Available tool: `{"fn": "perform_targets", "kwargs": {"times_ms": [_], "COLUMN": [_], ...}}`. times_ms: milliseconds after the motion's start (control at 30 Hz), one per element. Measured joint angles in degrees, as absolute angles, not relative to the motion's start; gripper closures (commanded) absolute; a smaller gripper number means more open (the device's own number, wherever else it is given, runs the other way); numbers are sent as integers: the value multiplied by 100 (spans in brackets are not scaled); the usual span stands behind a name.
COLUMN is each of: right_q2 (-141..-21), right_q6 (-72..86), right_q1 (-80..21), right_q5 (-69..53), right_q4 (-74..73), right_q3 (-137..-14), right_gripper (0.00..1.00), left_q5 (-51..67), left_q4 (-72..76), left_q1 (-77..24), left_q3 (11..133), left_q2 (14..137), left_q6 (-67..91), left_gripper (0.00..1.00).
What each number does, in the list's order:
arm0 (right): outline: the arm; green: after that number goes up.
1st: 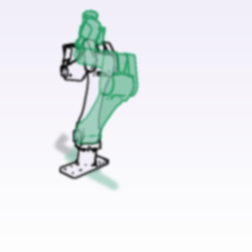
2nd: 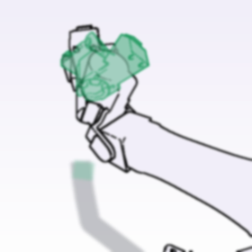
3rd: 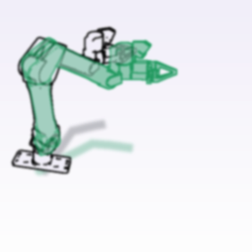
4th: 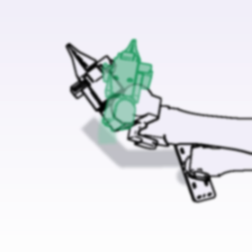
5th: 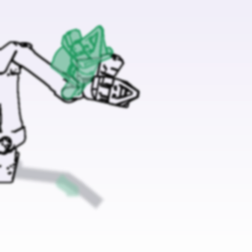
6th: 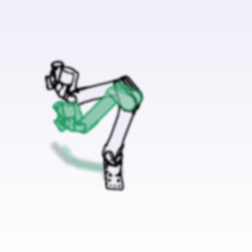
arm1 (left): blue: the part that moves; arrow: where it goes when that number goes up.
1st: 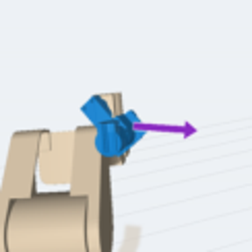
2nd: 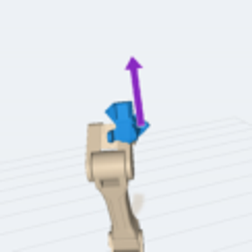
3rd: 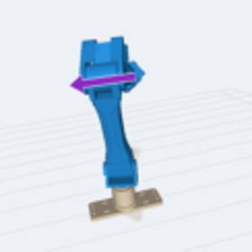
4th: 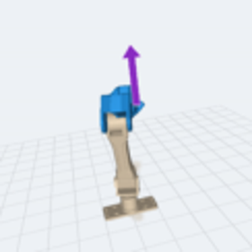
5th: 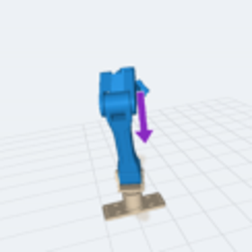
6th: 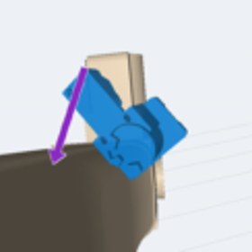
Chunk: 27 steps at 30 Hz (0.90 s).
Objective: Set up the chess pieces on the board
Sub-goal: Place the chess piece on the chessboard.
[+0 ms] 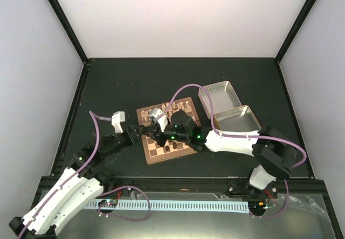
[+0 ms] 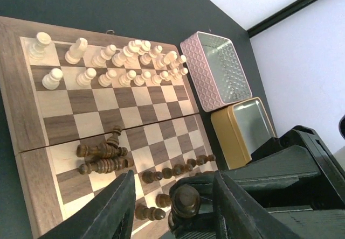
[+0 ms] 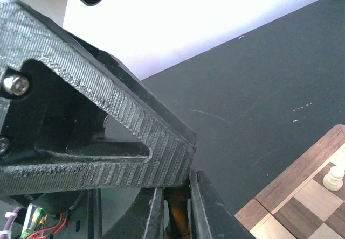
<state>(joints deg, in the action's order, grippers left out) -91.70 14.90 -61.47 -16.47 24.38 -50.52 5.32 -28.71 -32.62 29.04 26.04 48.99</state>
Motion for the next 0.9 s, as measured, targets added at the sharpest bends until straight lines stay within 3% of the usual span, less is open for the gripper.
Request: {"fn": "perform_targets", "kwargs": {"times_ms": [300, 433, 500, 600, 667, 767, 900], "right_q2": [-9172, -9172, -9170, -9170, -9170, -9107, -8514], "right_q6": [1514, 1520, 1533, 1544, 1623, 1697, 1811], "right_q1": [-6136, -6134, -6134, -6136, -6136, -6132, -6141], "right_q5": [-1553, -1511, -1503, -1426, -1341, -1234, -1028], "right_q4": [2436, 2432, 2445, 2418, 2379, 2362, 2226], "right_q3": [-5000, -4947, -4936, -4936, -4934, -4871, -4512], "right_gripper": [94, 91, 84, 61, 51, 43, 41], "left_q5": [954, 998, 1004, 1031, 1055, 1052, 1028], "left_q4": [-2443, -2377, -2364, -2314, -2287, -2265, -2285], "left_q1": [-3155, -3148, -3148, -3148, -3151, -3151, -3157], "left_q3": [2753, 2714, 2709, 2687, 2685, 2685, 2685], "left_q2": [2766, 2832, 2845, 2851, 2853, 2867, 3026], "left_q6": [5474, 5531, 5529, 5481, 5376, 5140, 4744], "left_gripper": [95, 98, 99, 98, 99, 98, 98]}}
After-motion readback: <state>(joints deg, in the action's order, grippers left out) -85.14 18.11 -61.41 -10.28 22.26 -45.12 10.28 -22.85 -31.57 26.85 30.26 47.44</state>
